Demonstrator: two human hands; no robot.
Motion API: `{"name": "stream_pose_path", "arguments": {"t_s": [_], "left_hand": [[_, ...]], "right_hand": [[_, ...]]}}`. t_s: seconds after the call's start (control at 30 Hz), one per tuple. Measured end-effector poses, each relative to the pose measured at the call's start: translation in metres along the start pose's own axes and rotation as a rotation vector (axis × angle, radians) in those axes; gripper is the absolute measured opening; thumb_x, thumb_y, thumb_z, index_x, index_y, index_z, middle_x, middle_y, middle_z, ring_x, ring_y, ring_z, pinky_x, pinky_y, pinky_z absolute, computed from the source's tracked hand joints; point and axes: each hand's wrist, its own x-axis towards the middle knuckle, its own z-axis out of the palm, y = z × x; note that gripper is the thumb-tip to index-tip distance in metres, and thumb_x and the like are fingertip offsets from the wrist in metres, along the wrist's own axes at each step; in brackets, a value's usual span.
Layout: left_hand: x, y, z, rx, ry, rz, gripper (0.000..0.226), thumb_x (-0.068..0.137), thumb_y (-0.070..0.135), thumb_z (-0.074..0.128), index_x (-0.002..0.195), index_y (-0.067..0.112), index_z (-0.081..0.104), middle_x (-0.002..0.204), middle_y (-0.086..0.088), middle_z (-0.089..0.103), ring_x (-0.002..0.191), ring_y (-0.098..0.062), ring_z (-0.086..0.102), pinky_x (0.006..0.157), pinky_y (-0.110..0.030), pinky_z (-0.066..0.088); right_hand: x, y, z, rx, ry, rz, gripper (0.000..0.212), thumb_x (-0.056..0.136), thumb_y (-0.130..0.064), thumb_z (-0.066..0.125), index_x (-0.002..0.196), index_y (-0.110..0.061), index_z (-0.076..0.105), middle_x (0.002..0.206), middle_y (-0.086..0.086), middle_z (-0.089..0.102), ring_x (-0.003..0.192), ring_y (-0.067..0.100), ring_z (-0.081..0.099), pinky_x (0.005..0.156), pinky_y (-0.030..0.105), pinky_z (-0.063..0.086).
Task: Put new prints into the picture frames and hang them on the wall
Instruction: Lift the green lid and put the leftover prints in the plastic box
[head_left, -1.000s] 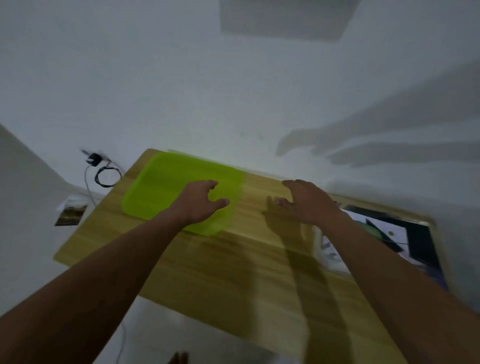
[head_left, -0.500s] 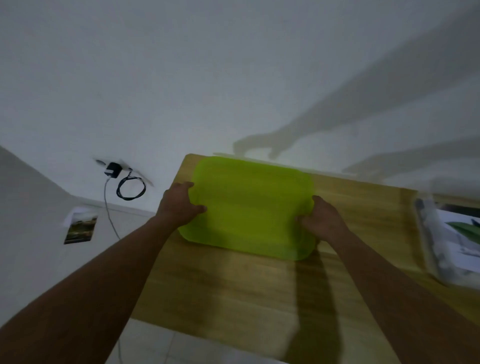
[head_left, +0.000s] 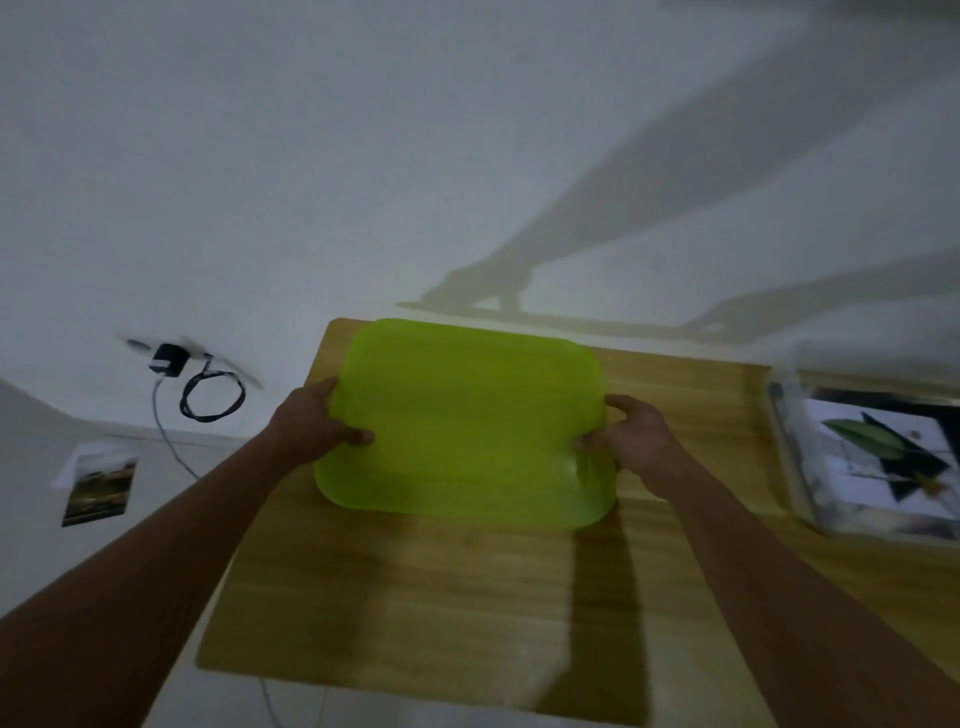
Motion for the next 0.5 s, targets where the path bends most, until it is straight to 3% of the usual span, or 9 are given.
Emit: {"name": "stream_pose_path", "arguments": {"t_s": [0.1,0.17,0.33,0.5], "left_hand": [[-0.037,0.036,-0.003,-0.065,-0.004,0.034,0.14,0.021,0.05,0.087,0.149,0.019,0.038,0.13,-0.013,0.061,0.114,-0.029,0.06,0.097,-0.047,0.05],[-0.06,0.059,0.0,-0.092,-0.02,0.047,0.141,0.019,0.052,0.084,0.149,0.021,0.038,0.12,-0.012,0.067,0.106,-0.026,0.064,0.093,-0.043,0.051],[-0.107,0.127,0.037,-0.098,-0.039,0.136,0.115,0.04,0.032,0.093,0.144,0.02,0.045,0.076,-0.004,0.065,0.066,-0.015,0.059,0.062,-0.03,0.048],[-0.13,0.187,0.111,-0.082,-0.056,0.211,0.127,0.023,0.05,0.084,0.141,0.025,0.048,0.084,-0.006,0.067,0.079,-0.023,0.067,0.079,-0.04,0.055]], "right_hand": [[-0.021,-0.006,-0.032,0.051,-0.007,-0.046,0.1,0.046,-0.008,0.093,0.138,-0.016,0.054,0.122,0.012,0.067,0.111,0.032,0.063,0.092,0.047,0.054],[-0.038,-0.009,-0.057,0.079,-0.011,-0.056,0.096,0.049,-0.005,0.092,0.138,-0.015,0.055,0.117,0.011,0.069,0.107,0.03,0.066,0.094,0.049,0.053],[-0.071,0.002,-0.144,0.101,-0.029,-0.089,0.09,0.068,-0.001,0.086,0.146,-0.017,0.044,0.127,0.015,0.063,0.112,0.034,0.061,0.098,0.053,0.049],[-0.093,0.038,-0.245,0.092,0.063,-0.116,0.079,0.071,0.003,0.082,0.141,-0.019,0.052,0.113,0.012,0.071,0.101,0.031,0.068,0.094,0.052,0.053]]}}
